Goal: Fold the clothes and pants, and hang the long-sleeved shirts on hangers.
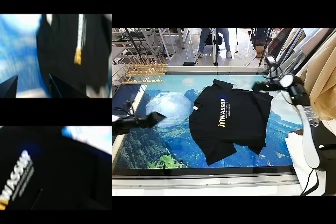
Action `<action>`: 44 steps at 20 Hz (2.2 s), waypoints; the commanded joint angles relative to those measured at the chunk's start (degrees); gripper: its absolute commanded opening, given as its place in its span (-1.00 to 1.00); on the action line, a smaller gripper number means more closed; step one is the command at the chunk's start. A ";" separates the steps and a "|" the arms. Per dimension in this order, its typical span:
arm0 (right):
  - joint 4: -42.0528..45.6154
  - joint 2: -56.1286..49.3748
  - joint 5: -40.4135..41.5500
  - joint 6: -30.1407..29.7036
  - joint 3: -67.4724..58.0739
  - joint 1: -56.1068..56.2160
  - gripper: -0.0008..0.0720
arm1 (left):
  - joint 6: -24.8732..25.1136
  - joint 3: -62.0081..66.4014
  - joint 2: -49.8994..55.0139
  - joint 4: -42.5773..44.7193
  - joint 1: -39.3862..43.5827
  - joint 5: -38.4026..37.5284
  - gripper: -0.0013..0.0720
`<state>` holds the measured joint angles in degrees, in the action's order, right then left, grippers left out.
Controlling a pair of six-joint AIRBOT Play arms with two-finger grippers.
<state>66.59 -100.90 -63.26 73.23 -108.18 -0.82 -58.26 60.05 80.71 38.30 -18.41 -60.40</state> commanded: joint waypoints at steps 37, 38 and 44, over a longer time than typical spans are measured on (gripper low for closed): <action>-4.44 40.96 -9.55 -2.45 60.54 -11.04 -0.93 | -9.77 3.85 -2.60 -7.43 13.44 0.02 -0.95; -0.35 44.87 -13.00 -1.60 55.63 -11.04 -0.93 | -9.77 7.02 -5.22 -10.08 9.86 -3.41 -0.95; 14.25 60.26 -20.63 -1.40 12.61 -11.04 -0.93 | -7.82 25.20 -18.34 -55.36 -14.25 -11.63 -0.95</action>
<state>72.55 -46.85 -80.49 71.48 -76.73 -11.92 -67.42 78.00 68.01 8.69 -22.06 -67.83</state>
